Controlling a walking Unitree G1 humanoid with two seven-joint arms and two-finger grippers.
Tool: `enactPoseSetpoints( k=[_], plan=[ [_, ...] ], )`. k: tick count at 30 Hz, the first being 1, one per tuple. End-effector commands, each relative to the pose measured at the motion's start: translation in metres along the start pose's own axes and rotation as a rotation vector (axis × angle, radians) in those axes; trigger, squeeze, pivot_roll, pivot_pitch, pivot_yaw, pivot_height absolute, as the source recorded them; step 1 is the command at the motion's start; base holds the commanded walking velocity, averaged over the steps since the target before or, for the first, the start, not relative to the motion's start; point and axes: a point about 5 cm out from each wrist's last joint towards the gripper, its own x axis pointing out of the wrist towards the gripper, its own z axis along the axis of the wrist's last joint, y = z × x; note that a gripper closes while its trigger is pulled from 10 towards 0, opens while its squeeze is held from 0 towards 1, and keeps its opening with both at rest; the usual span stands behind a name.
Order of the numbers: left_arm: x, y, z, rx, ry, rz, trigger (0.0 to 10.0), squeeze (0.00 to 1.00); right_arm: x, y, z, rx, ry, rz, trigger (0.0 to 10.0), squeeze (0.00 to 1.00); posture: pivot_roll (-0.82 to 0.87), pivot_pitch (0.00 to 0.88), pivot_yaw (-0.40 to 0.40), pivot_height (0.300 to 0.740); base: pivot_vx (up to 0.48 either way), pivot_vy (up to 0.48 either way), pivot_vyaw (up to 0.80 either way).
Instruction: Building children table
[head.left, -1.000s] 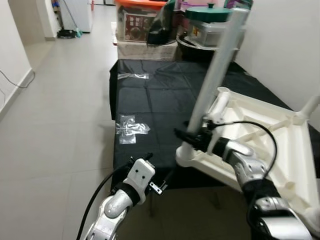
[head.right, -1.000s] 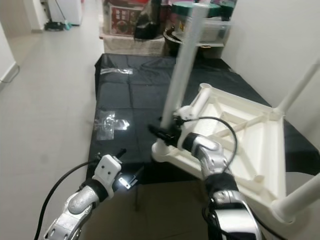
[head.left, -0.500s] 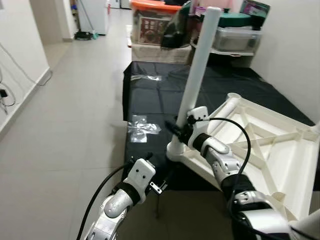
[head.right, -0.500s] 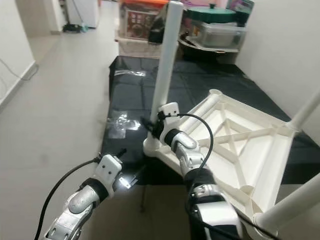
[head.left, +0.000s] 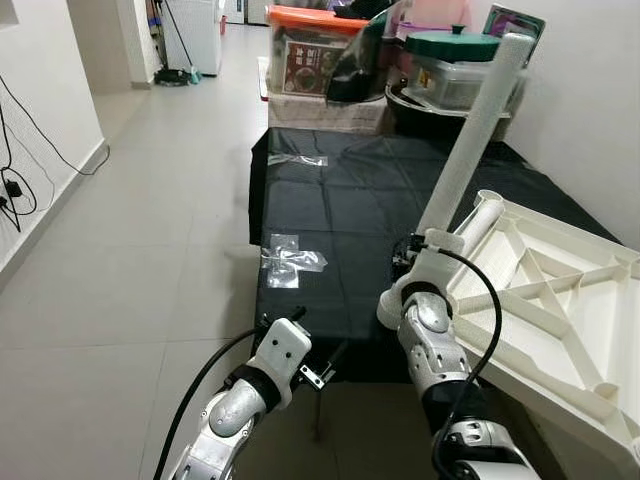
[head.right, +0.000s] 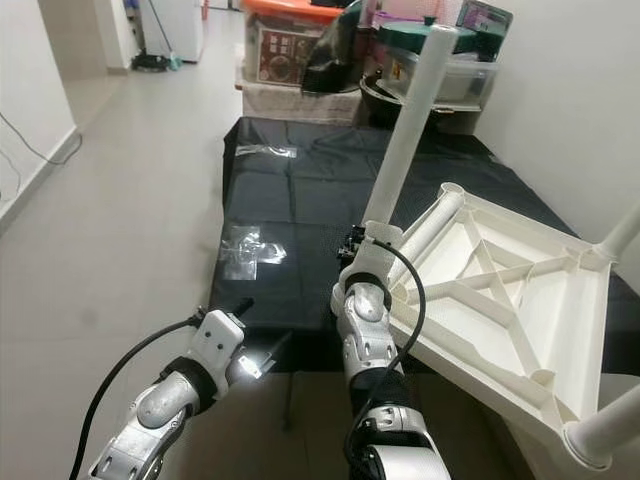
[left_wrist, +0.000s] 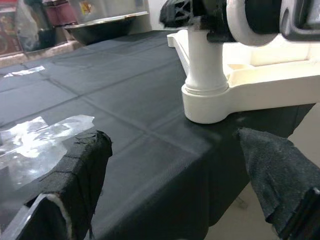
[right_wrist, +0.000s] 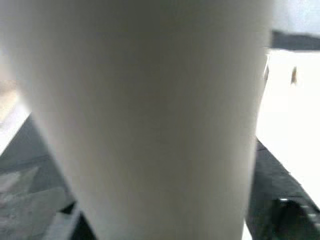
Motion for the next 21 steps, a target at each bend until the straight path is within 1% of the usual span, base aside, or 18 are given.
enactPoseSetpoints(
  k=[1, 2, 3, 4, 5, 6, 7, 9, 11, 13, 14, 15, 16, 17, 19, 20, 21],
  plan=[
    [0.001, -0.003, -0.002, -0.01, 0.002, -0.005, 10.0, 0.0, 0.0, -0.004, -0.004, 0.01, 0.017, 0.001, 10.0, 1.0, 0.14, 0.0, -0.112, 0.74, 0.0, 0.0, 0.0],
    [0.001, -0.003, -0.002, -0.01, 0.002, -0.005, 10.0, 0.0, 0.003, -0.002, -0.001, 0.061, 0.014, 0.079, 10.0, 0.0, 0.14, 0.0, -0.112, 0.74, 0.0, 0.0, 0.0],
    [0.001, -0.003, -0.002, -0.01, 0.002, -0.005, 10.0, 0.0, 0.003, -0.002, -0.001, 0.061, 0.014, 0.079, 10.0, 0.0, 0.14, 0.0, -0.112, 0.74, 0.0, 0.0, 0.0],
    [0.001, -0.003, -0.002, -0.01, 0.001, -0.004, 10.0, 0.0, 0.006, -0.003, 0.006, 0.103, 0.008, 0.172, 10.0, 0.0, 0.14, 0.0, -0.112, 0.74, 0.0, 0.0, 0.0],
    [0.001, -0.003, -0.002, -0.01, 0.0, -0.004, 10.0, 0.0, 0.007, -0.003, 0.011, 0.131, 0.0, 0.235, 10.0, 0.0, 0.14, 0.0, -0.114, 0.74, 0.0, 0.0, 0.0],
    [0.001, -0.003, -0.001, -0.01, -0.001, -0.004, 10.0, 0.0, 0.01, -0.007, 0.02, 0.131, -0.009, 0.367, 10.0, 0.0, 0.14, 0.0, -0.114, 0.74, 0.0, 0.0, 0.0],
    [0.001, -0.003, -0.001, -0.009, -0.001, -0.004, 10.0, 0.0, 0.01, -0.01, 0.026, 0.111, -0.012, 0.47, 10.0, 0.0, 0.14, 0.0, -0.114, 0.74, 0.0, 0.0, 0.0],
    [0.001, -0.003, -0.001, -0.008, -0.002, -0.004, 10.0, 0.0, 0.009, -0.017, 0.037, 0.025, 0.002, 0.676, 10.0, 0.0, 0.14, 0.0, -0.116, 0.74, 0.0, 0.0, 0.0],
    [0.001, -0.003, -0.001, -0.008, -0.002, -0.004, 10.0, 0.0, 0.009, -0.017, 0.037, 0.025, 0.002, 0.676, 10.0, 0.0, 0.14, 0.0, -0.116, 0.74, 0.0, 0.0, 0.0],
    [0.001, -0.002, -0.001, -0.007, -0.002, -0.005, 10.0, 0.0, 0.008, -0.02, 0.041, -0.054, 0.03, 0.797, 10.0, 0.0, 0.14, 0.0, -0.115, 0.74, 0.0, 0.0, 0.0],
    [0.001, -0.002, -0.002, -0.005, -0.002, -0.005, 10.0, 0.0, 0.007, -0.017, 0.041, -0.117, 0.076, 0.919, 10.0, 0.0, 0.14, 0.0, -0.117, 0.74, 0.0, 0.0, 0.0],
    [0.001, -0.002, -0.002, -0.005, -0.002, -0.005, 10.0, 0.0, 0.007, -0.017, 0.041, -0.117, 0.076, 0.919, 10.0, 0.0, 0.14, 0.0, -0.117, 0.74, 0.0, 0.0, 0.0],
    [0.001, -0.002, -0.002, -0.004, -0.002, -0.005, 10.0, 0.0, 0.006, -0.017, 0.041, -0.134, 0.09, 0.958, 10.0, 0.0, 0.14, 0.0, -0.117, 0.74, 0.0, 0.0, 0.0],
    [0.001, -0.002, -0.001, -0.003, -0.002, -0.005, 10.0, 0.0, 0.003, -0.013, 0.039, -0.16, 0.114, 1.032, 10.0, 0.0, 0.15, 0.0, -0.119, 0.74, 0.0, 0.0, 0.0],
    [0.001, -0.002, -0.001, -0.001, -0.003, -0.005, 10.0, 0.0, 0.001, -0.007, 0.036, -0.182, 0.145, 1.126, 10.0, 0.0, 0.16, 0.0, -0.125, 0.74, 0.0, 0.0, 0.0],
    [0.001, -0.002, -0.001, 0.0, -0.003, -0.005, 10.0, 0.0, 0.0, -0.004, 0.035, -0.182, 0.156, 1.157, 10.0, 0.0, 0.16, 0.0, -0.125, 0.74, 0.0, 0.0, 0.0],
    [0.001, -0.002, -0.001, 0.0, -0.003, -0.005, 10.0, 0.0, 0.0, -0.004, 0.035, -0.182, 0.156, 1.157, 10.0, 0.0, 0.16, 0.0, -0.125, 0.74, 0.0, 0.0, 0.0]
  ],
)
